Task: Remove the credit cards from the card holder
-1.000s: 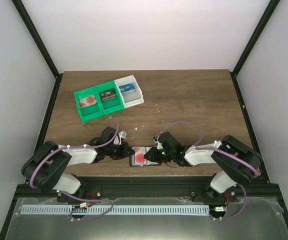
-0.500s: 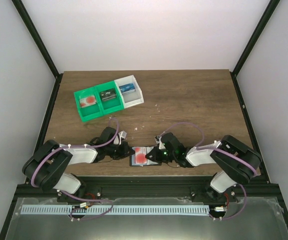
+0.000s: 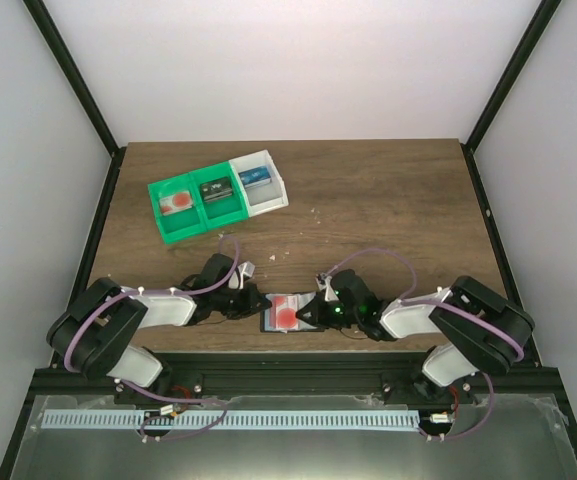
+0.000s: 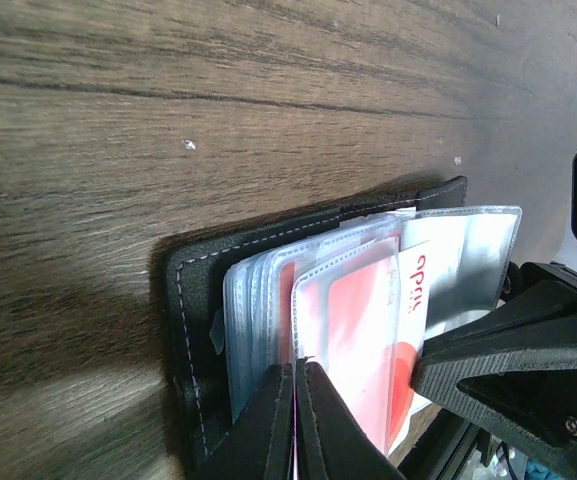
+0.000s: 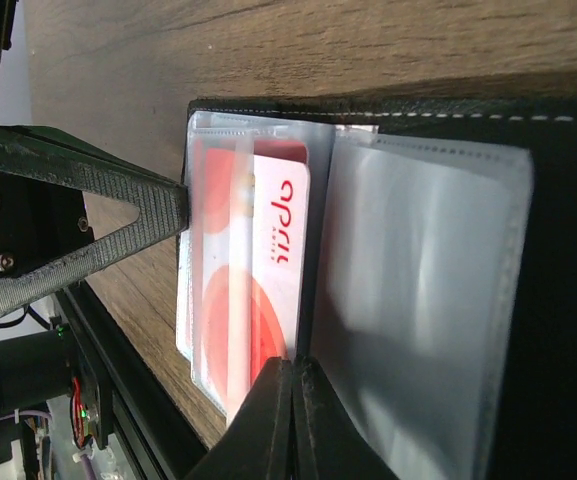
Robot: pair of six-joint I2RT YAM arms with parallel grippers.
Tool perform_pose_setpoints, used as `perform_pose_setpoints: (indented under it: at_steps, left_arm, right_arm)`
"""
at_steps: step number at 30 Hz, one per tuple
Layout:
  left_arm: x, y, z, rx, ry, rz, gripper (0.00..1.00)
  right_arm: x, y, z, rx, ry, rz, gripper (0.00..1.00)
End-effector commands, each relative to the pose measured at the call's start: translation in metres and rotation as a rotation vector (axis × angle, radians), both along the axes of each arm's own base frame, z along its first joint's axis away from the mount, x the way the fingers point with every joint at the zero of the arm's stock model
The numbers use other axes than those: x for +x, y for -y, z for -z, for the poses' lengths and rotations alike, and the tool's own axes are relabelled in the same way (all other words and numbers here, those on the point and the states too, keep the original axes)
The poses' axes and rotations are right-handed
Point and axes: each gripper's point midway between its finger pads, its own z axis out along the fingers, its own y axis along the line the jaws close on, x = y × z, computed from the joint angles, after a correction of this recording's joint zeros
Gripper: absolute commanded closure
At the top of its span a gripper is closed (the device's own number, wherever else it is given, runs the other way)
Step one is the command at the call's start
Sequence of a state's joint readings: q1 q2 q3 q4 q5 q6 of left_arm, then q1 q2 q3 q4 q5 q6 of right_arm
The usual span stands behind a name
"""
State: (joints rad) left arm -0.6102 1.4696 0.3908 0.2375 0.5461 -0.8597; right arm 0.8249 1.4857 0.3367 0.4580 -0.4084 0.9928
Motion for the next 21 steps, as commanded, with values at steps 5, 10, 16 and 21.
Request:
perform_pose_setpoints:
  at_steps: [5, 10, 16, 21]
  left_arm:
    - [-0.007, -0.009, 0.014, 0.042, -0.047, -0.029, 0.95]
    - [-0.005, -0.005, 0.011, 0.027, -0.049, -0.026, 0.94]
    - [-0.002, 0.008, -0.02, -0.072, -0.025, -0.004, 0.85]
    - [0.006, 0.014, -0.057, -0.103, 0.059, 0.022, 0.61]
  right_arm:
    - [-0.002, 0.018, 0.004, -0.054, 0.013, 0.029, 1.0]
    - [-0.003, 0.026, -0.01, -0.077, 0.066, 0.02, 1.0]
    - [-0.004, 0.037, -0.033, -0.099, 0.144, 0.012, 1.0]
    - [-0.008, 0.037, -0.06, -0.088, 0.223, -0.048, 1.0]
